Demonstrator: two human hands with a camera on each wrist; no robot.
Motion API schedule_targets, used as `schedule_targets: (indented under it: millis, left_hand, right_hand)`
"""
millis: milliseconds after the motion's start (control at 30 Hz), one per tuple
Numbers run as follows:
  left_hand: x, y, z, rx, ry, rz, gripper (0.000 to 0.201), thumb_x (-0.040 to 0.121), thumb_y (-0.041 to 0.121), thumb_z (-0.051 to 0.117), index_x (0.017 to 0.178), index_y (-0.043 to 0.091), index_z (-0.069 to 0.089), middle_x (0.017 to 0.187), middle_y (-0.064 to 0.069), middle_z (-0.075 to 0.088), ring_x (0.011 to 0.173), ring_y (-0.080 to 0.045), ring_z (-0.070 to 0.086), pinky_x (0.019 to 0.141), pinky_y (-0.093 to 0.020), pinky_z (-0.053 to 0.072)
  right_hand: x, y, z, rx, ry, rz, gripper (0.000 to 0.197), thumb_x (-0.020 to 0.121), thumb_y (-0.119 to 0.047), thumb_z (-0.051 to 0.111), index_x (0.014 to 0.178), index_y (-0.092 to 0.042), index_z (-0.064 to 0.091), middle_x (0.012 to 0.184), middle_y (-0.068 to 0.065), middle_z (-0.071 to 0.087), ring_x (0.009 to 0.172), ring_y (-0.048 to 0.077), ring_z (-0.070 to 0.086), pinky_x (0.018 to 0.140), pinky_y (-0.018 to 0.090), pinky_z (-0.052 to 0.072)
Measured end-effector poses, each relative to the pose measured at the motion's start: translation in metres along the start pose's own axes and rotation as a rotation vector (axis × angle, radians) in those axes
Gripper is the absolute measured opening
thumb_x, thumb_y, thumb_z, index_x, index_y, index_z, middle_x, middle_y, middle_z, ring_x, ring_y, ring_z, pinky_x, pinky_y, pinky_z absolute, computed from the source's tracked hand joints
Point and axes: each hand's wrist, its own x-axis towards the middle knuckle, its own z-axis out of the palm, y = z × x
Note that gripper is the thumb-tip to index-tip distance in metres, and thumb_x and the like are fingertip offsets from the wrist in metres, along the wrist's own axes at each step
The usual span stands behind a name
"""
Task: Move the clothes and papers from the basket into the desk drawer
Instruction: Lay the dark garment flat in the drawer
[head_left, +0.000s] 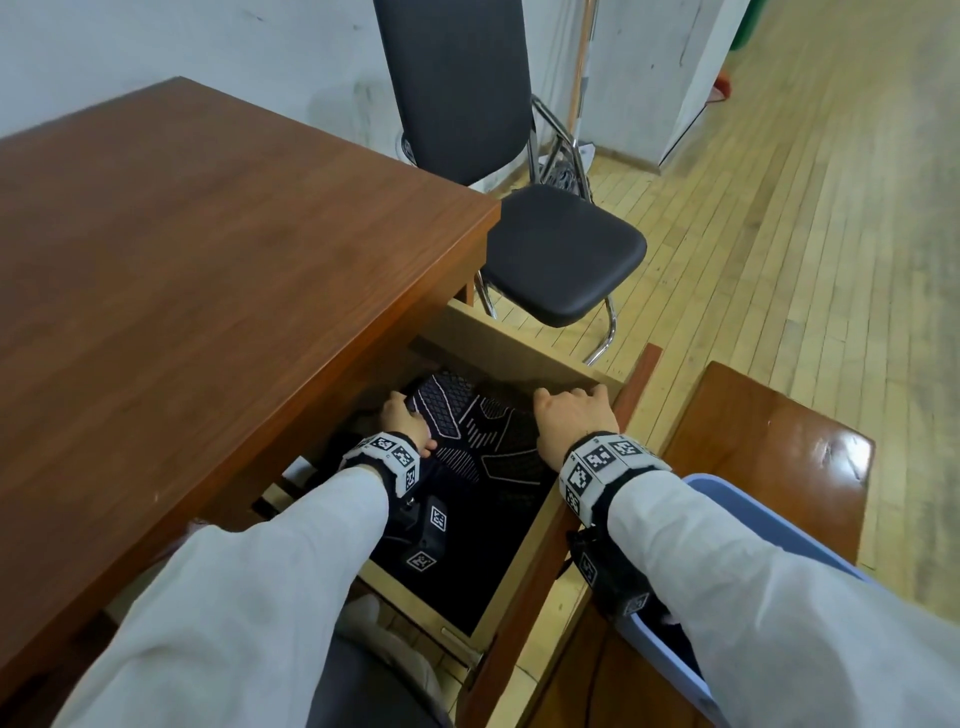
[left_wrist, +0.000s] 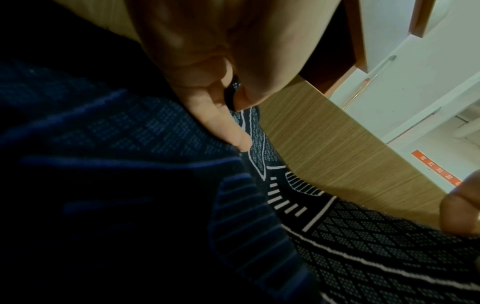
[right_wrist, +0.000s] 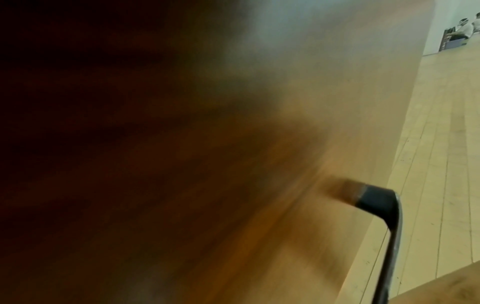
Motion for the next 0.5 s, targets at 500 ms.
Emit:
schedule_targets:
  millis: [500]
  left_hand:
    - [-0.003, -0.005, -0.004, -0.03, -0.097, -0.006, 0.062, 0.092, -0.015, 0.04, 0.146, 0.014, 0.03, 0.146, -0.013, 0.034, 0.114, -0.037, 0.059, 0.071, -0.039, 0.055]
  right_hand:
    - [0.001, -0.002, -0.004, 0.016, -0.016, -0.001, 0.021, 0.092, -0.021, 0.051, 0.111, -0.016, 0.059, 0.104, 0.005, 0.067, 0.103, 0.028, 0.06, 0.097, 0.044, 0.034]
